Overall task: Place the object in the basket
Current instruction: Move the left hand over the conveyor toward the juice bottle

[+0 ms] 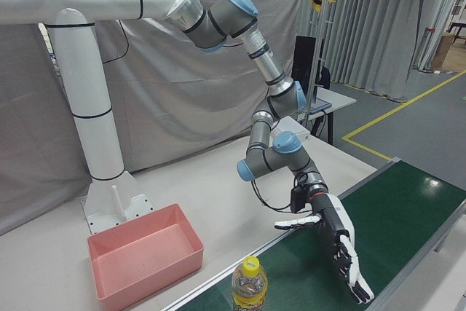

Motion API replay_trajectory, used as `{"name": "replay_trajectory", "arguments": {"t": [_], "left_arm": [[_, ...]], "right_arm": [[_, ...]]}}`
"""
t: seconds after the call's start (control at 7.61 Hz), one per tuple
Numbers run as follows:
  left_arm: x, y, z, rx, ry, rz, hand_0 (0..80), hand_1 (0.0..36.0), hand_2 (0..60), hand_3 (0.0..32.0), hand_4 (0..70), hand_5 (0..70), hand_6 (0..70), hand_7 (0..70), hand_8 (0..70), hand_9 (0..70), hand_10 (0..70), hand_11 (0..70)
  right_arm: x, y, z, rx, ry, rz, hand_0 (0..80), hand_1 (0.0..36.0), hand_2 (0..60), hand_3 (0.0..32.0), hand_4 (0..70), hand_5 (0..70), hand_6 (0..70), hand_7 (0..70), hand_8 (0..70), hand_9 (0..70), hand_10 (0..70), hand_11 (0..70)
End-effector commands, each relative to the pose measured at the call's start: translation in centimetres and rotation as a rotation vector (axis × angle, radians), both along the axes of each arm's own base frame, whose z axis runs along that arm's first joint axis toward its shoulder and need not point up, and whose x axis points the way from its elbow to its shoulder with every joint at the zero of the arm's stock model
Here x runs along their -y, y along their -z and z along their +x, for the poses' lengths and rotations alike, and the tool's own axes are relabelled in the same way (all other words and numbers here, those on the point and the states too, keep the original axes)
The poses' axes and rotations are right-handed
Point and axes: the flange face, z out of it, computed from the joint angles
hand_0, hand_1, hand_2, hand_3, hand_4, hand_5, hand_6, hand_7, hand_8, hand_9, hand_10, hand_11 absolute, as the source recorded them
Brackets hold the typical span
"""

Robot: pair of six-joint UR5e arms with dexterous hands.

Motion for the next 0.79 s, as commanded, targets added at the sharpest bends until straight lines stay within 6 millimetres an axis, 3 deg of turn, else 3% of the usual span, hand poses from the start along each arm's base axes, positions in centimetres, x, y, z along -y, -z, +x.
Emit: {"name": "replay_trajectory", "arguments": {"t": [0.0, 0.66], "left_arm": [[-0.1, 0.1, 2.1, 0.015, -0.023, -0.010, 78.6, 14.7, 0.0, 0.0, 1.1, 24.2, 0.0, 0.0, 0.0, 0.0, 0.0, 1.9], [1.6, 3.1, 3.9, 0.012, -0.025, 0.015, 79.7, 14.7, 0.0, 0.0, 1.6, 25.1, 0.0, 0.0, 0.0, 0.0, 0.1, 2.6]], "right_arm": [[0.1, 0.1, 0.0, 0.000, 0.000, 0.003, 0.0, 0.0, 0.0, 0.0, 0.0, 0.0, 0.0, 0.0, 0.0, 0.0, 0.0, 0.0], [0.1, 0.1, 0.0, 0.000, 0.000, 0.003, 0.0, 0.0, 0.0, 0.0, 0.0, 0.0, 0.0, 0.0, 0.0, 0.0, 0.0, 0.0]]}}
